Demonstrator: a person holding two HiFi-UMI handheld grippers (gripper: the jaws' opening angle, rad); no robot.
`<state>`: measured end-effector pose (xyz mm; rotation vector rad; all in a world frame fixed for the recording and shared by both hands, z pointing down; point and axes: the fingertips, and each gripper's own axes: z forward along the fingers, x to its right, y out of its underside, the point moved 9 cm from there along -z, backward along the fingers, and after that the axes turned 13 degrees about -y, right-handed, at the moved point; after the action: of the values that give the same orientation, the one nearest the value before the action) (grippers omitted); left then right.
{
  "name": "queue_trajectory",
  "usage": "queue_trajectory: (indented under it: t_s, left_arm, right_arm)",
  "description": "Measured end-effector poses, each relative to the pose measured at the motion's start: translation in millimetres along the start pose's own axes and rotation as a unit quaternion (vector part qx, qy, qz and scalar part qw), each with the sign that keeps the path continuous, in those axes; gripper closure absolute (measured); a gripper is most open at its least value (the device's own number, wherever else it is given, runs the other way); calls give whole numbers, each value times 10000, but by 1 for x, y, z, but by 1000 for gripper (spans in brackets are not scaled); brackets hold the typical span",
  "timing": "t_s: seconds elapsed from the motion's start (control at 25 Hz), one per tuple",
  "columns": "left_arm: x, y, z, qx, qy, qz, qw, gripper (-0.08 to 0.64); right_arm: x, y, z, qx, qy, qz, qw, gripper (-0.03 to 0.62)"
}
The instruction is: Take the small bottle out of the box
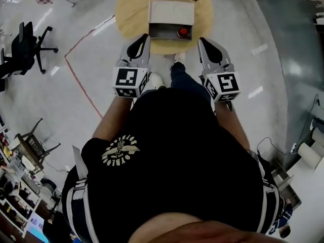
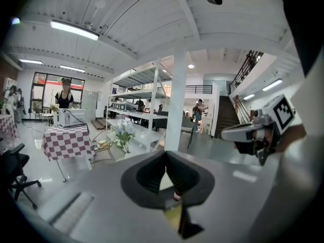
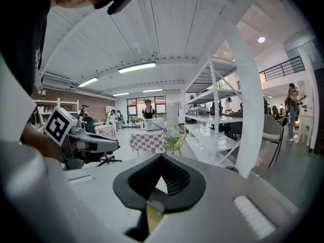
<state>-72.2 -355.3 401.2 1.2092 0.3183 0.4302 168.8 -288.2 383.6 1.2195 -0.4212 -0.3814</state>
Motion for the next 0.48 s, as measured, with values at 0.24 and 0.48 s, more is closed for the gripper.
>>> queue_trajectory:
  t_s: [0.24,0.48]
  left_arm:
    - [12,3,43,-302,-158,-13,9994,560]
    - [11,25,94,-807,-349,-38,9961,560]
  right_arm:
    - [43,21,32,-452,-300,88,9985,584]
    - [86,78,98,-1825,-786,-22,9801,558]
